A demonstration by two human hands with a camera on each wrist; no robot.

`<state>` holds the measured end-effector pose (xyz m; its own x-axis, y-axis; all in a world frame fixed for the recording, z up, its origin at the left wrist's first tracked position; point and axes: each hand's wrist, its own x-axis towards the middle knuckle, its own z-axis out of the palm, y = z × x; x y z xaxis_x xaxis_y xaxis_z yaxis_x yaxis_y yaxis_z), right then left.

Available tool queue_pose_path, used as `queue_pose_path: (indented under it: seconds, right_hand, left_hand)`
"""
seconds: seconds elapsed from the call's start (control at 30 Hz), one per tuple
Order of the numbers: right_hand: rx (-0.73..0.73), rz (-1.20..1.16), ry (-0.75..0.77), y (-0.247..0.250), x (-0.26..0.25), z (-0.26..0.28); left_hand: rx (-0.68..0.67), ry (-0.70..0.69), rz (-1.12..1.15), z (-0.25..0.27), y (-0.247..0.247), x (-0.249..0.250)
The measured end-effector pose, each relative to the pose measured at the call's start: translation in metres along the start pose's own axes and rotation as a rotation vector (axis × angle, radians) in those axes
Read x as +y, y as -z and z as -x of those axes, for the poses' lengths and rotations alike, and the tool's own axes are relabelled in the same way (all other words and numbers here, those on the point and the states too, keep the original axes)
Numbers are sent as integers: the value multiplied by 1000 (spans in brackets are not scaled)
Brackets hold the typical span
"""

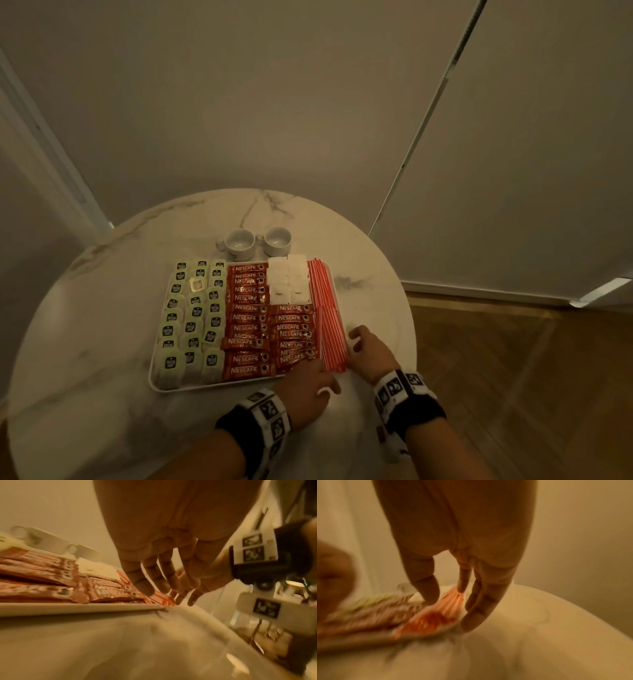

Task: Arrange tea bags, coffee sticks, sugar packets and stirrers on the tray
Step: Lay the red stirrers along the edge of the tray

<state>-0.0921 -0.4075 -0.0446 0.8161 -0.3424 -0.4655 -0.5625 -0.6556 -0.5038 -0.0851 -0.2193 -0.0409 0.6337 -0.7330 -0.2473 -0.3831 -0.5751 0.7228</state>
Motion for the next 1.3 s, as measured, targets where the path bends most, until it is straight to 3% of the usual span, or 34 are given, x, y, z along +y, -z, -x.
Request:
queue_pose_path:
  seconds: [0.1, 0.27, 0.43, 0.63, 0.8, 1.03, 1.1, 1.17, 1.23, 1.3]
  right_hand:
    - [-57, -10, 67, -13, 10, 3]
    - [-49, 59, 161, -22, 16, -3]
    - [-63, 81, 203, -20, 18, -18]
    - [-155, 176, 245, -11, 18, -22]
    - [-218, 210, 284, -2, 20, -25]
    - [-242, 179, 223, 2, 14, -21]
    - [-281, 84, 168, 9, 14, -19]
    - [-255, -22, 108, 13, 14, -22]
    - [-161, -115, 32, 13, 12, -32]
    - [-70, -168, -45, 11, 10, -48]
  left_hand:
    - [92, 48, -167, -10, -19, -1]
    - [215, 148, -103, -18, -38, -14]
    - [181, 203, -108, -20, -46, -15]
    - [173, 186, -157, -21, -40, -9]
    - [195, 145, -69, -21, -38, -8]
    - [248, 90, 21, -15, -24, -6]
    - [349, 99, 53, -10, -3, -9]
    - [589, 128, 129, -1, 30, -20]
    - [838, 304, 230, 13, 71, -52]
    - [968, 567, 281, 28, 111, -90]
